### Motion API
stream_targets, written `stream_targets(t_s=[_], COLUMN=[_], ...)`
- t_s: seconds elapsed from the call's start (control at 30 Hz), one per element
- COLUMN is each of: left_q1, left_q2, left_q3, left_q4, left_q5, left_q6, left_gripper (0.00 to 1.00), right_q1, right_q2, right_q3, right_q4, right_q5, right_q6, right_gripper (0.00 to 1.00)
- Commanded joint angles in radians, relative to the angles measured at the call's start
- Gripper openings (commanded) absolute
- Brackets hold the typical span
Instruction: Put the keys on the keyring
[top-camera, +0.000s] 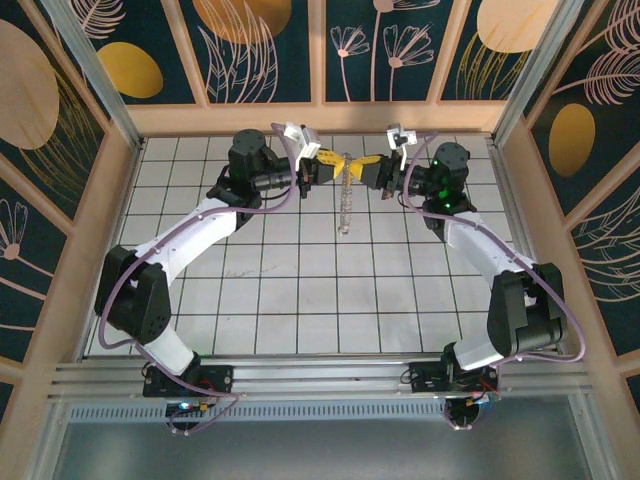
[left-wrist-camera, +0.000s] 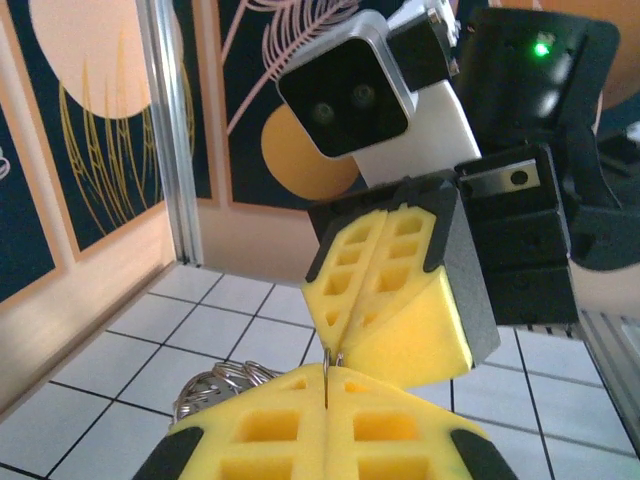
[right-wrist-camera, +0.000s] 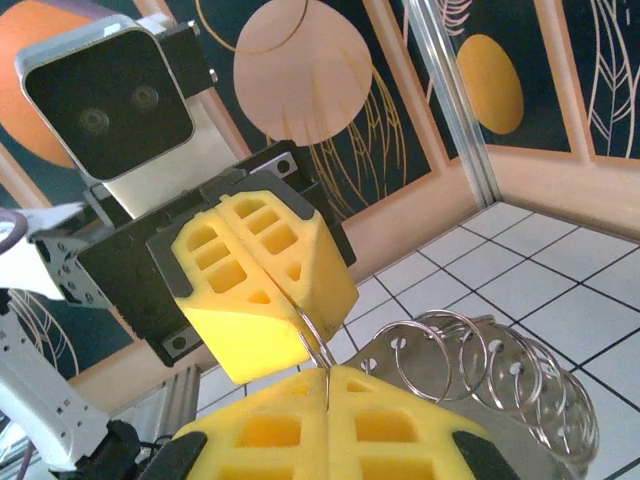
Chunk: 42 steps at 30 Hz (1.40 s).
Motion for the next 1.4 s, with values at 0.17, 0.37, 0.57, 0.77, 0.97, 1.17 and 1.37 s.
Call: stream_targets(t_s=[0.17, 0.37, 0.57, 0.77, 0.97, 1.17, 1.37], left_q1=[-0.008, -0.009, -0.008, -0.009, -0.009, -0.009, -0.009], left_q2=[-0.028, -0.01, 0.01, 0.025, 0.053, 0.09, 0.103], left_q3=[-0.035, -0.047, -0.053, -0.055, -0.056, -0.049, -0.05], left_q4=[0.291, 0.39, 0.457, 0.487, 0.531, 0.563, 0.58], left_q5=[-0.058, -0.094, -0.127, -0.166, -0.193, -0.201, -0.212], left_q6=[-0.206, -0.335, -0.444, -0.527, -0.631, -0.684, -0.711], left_gripper=[0.0, 0.0, 0.0, 0.0, 0.0, 0.0, 0.0], right_q1=[0.045, 0.079, 0.104, 0.105, 0.115, 0.143, 0.159], right_q2=[-0.002, 0.008, 0.027, 0.049, 0.077, 0.098, 0.108], right_q3=[-0.021, -0.02, -0.022, -0.032, -0.034, -0.024, -0.022], right_q4=[0.13, 0.173, 0.227, 0.297, 0.364, 0.357, 0.362], right_q5=[0.066, 0.117, 0.179, 0.224, 0.249, 0.255, 0.264], right_q6=[0.182, 0.265, 0.365, 0.457, 0.528, 0.532, 0.531], right_gripper=[0.0, 0.0, 0.0, 0.0, 0.0, 0.0, 0.0])
